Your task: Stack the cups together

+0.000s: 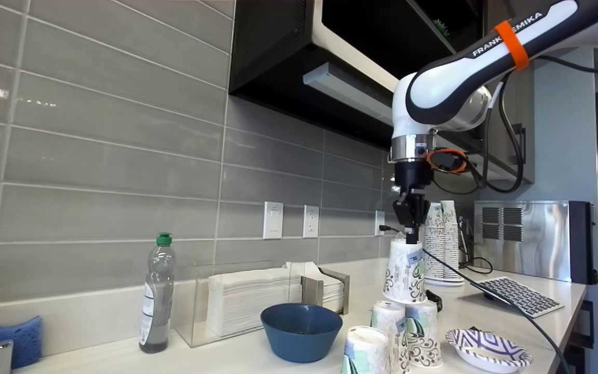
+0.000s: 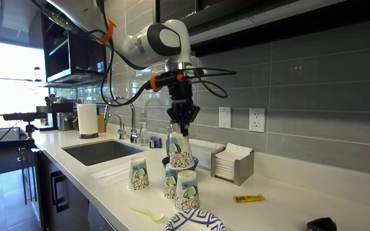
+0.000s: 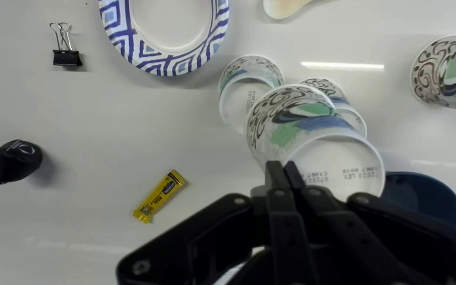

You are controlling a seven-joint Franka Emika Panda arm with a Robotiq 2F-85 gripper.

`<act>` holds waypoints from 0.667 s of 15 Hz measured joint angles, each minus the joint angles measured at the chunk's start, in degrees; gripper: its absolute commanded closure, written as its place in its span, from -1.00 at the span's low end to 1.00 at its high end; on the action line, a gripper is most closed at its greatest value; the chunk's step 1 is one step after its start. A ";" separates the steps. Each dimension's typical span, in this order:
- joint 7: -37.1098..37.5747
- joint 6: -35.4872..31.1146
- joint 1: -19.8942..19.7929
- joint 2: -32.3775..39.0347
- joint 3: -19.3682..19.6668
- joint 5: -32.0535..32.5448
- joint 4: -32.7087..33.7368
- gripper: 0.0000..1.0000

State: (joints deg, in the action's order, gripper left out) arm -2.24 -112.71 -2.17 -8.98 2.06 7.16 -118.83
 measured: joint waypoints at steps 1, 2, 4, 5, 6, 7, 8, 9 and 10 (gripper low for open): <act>-0.16 -0.06 0.00 0.19 0.01 -0.03 0.00 0.99; -0.30 -0.06 0.00 0.35 0.04 -0.05 0.00 0.99; -0.45 -0.06 0.00 0.58 0.19 -0.05 0.00 0.99; -0.54 -0.06 -0.01 0.64 0.27 -0.07 0.00 0.99; -0.62 -0.08 -0.01 0.66 0.33 -0.09 0.00 0.99; -0.76 -0.13 -0.01 0.67 0.39 -0.13 0.00 0.99; -0.98 -0.29 -0.01 0.69 0.44 -0.21 0.00 0.99; -1.24 -0.50 -0.01 0.71 0.47 -0.29 0.00 0.99; -1.47 -0.67 -0.01 0.74 0.50 -0.33 0.00 0.99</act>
State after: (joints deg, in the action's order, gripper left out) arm -3.71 -113.39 -2.19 -8.24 2.56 6.84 -118.83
